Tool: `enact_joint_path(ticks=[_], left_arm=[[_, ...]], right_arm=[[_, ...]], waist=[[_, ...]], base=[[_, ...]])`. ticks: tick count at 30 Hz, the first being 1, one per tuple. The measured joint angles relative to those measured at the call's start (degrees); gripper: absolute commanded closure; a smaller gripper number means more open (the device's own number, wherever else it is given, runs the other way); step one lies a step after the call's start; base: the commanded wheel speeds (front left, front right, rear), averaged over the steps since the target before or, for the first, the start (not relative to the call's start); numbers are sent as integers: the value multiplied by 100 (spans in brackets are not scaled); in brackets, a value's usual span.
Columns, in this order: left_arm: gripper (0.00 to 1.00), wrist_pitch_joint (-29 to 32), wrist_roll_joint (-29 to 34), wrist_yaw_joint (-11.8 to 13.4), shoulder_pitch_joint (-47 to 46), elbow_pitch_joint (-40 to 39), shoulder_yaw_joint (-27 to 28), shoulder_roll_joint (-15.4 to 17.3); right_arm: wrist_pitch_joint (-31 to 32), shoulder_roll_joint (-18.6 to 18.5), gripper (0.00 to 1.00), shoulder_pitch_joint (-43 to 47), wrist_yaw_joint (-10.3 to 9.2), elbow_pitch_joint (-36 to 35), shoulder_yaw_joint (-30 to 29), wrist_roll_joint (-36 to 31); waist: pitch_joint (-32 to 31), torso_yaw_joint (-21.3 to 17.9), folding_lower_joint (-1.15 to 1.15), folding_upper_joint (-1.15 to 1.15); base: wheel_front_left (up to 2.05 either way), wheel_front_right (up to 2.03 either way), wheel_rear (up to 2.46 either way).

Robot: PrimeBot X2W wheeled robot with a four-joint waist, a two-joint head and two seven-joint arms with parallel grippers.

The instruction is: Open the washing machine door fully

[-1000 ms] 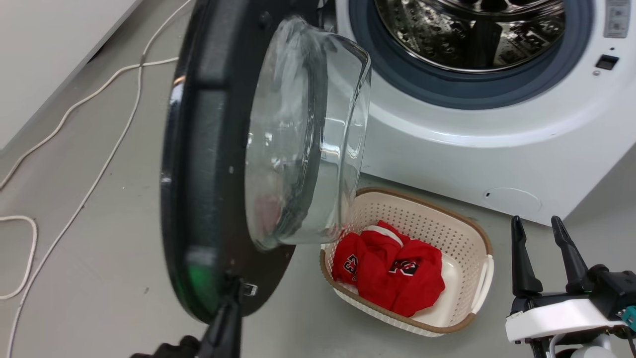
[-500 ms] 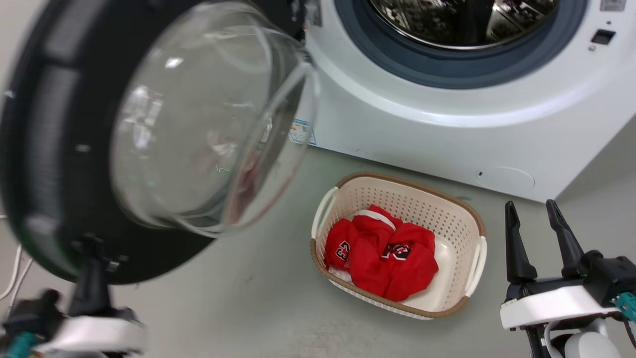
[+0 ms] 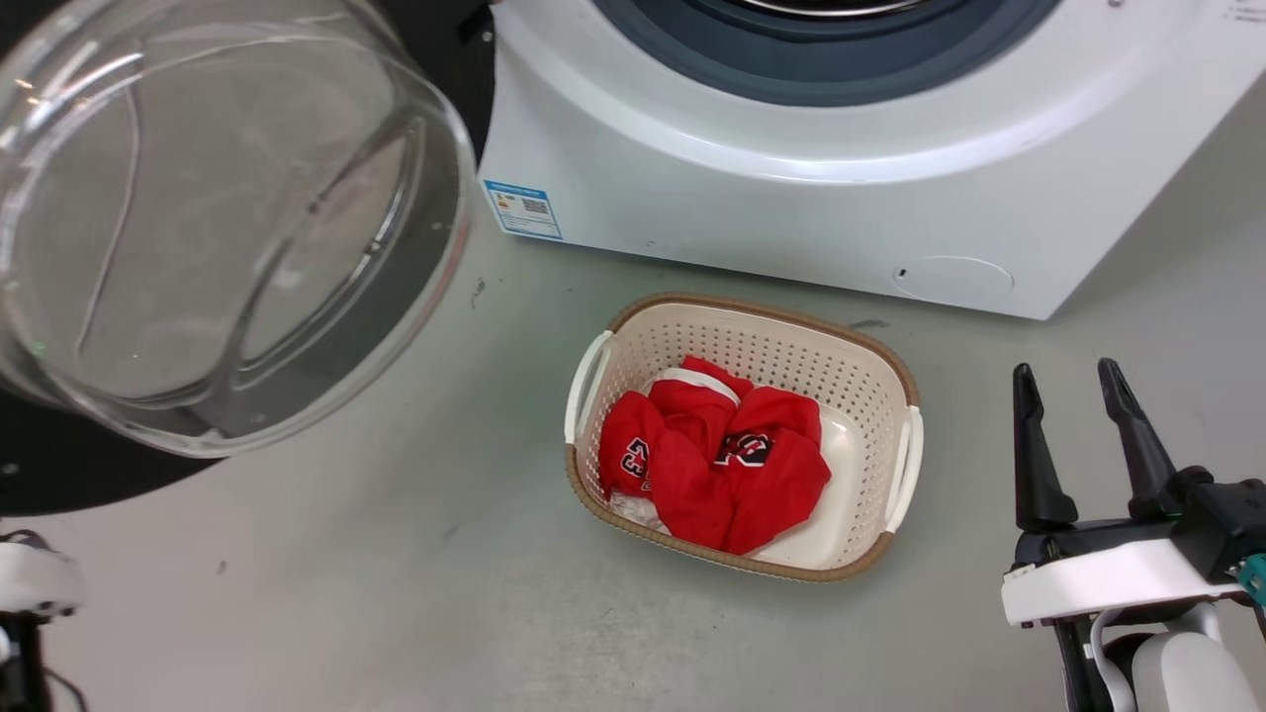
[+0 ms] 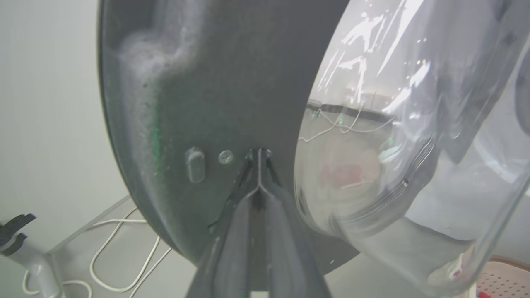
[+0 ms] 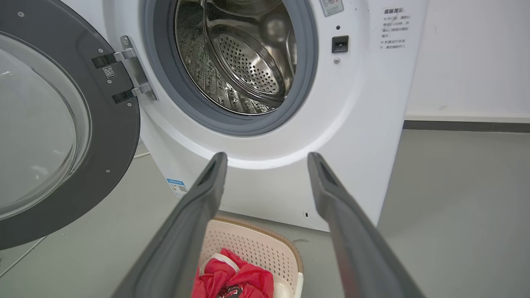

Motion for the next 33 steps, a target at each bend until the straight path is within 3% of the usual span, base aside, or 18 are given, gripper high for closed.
enact_joint_path(ticks=[4,12,17,23,24,25,26,27,33], left_arm=[[100,1,167,-118,-202,427,312,127],[100,2,486,-267,-277,678,638,69],[100,2,704,-309,143,433,751,-194],[100,2,858,-376,844,-214,595,-800],[89,2,868,-393,954,-327,535,-911],[51,2,902,-394,1060,-444,459,-1021],[5,2,923,-408,1161,-577,378,-1144],[0,2,961,-409,1249,-705,304,-1260],[0,1,1184,-436,1621,-1526,-272,-1634]], right_arm=[[-2,0,0,-8,0,10,12,-2],[-33,0,0,14,0,101,24,76],[-56,0,0,152,0,197,32,146],[-67,0,0,325,0,232,71,177],[-69,0,0,348,0,232,82,178],[-74,0,0,374,0,232,89,177],[-75,0,0,394,0,232,97,176],[-75,0,0,407,0,227,104,176],[-76,0,0,525,0,193,136,178]], waist=[[32,-95,0,0],[-134,-187,0,0],[-404,-239,-1,0],[-793,-296,-1,0],[-848,-305,-1,0],[-900,-316,-1,0],[-948,-326,-1,0],[-991,-336,-1,0],[-1155,-414,-1,0]], base=[[0,0,0],[0,0,0],[0,0,0],[0,0,0],[0,0,0],[0,0,0],[0,0,0],[0,0,0],[0,0,0]])
